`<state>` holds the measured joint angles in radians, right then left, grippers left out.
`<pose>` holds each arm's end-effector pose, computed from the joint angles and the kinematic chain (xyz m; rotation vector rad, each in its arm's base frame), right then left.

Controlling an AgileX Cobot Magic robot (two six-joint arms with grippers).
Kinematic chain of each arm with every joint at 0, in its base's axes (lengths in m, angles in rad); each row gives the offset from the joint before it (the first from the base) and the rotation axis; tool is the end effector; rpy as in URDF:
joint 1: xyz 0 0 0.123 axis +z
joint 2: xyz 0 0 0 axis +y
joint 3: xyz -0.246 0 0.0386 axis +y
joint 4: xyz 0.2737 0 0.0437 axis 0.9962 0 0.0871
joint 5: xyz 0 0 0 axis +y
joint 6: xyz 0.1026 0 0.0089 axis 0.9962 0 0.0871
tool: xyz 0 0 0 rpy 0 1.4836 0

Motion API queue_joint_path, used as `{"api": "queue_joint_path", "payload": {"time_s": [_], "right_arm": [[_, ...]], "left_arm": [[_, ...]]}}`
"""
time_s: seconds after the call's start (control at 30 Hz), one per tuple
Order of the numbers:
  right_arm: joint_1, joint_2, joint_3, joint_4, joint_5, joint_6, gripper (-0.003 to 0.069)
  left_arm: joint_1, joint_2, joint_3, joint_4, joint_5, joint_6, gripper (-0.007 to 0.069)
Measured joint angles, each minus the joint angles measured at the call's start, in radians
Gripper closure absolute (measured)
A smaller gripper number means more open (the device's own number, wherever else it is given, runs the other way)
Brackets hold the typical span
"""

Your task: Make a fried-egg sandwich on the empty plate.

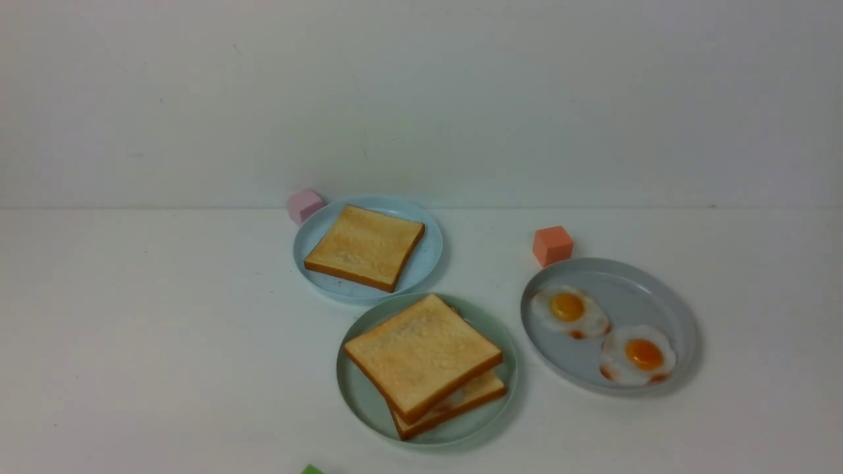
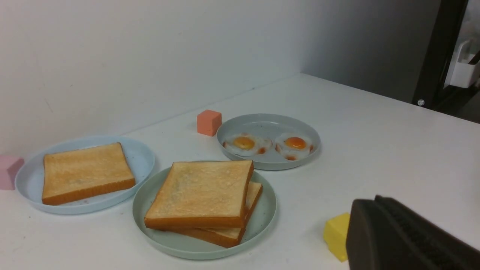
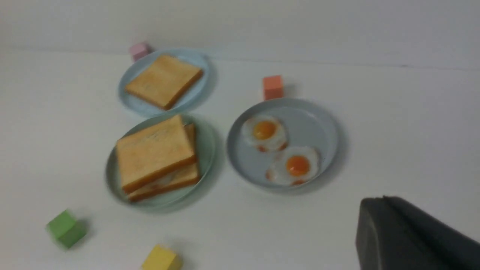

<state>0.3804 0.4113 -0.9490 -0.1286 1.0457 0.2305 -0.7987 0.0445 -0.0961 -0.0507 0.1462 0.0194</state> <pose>0.0936 0.0251 0.3929 -0.1417 1.9883 0.2428 0.0902 -0.0937 0.2295 0.6109 1.4963 -0.6520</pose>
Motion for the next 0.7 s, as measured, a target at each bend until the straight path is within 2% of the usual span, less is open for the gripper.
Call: {"api": "queue_joint_path", "payload": {"time_s": [0.1,0.27,0.5,0.7], "right_arm": [[-0.126,-0.109,0.285,-0.032,-0.281,0.000,0.0670],[-0.245,-0.267,0.653,-0.039,-0.556,0.000,0.0670],[-0.303,-0.370,0.885,-0.011,-0.620,0.031,0.0670],[-0.310,-0.422,0.962,0.010,-0.639,0.033,0.0671]], "left_arm": [[0.000,0.000,0.000,0.000,0.000,0.000,0.0638],[0.000,0.000,0.000,-0.001,0.000,0.000,0.0638],[0.000,0.000,0.000,-0.001,0.000,0.000,0.0638],[0.000,0.000,0.000,-0.001,-0.001,0.000,0.0638]]}}
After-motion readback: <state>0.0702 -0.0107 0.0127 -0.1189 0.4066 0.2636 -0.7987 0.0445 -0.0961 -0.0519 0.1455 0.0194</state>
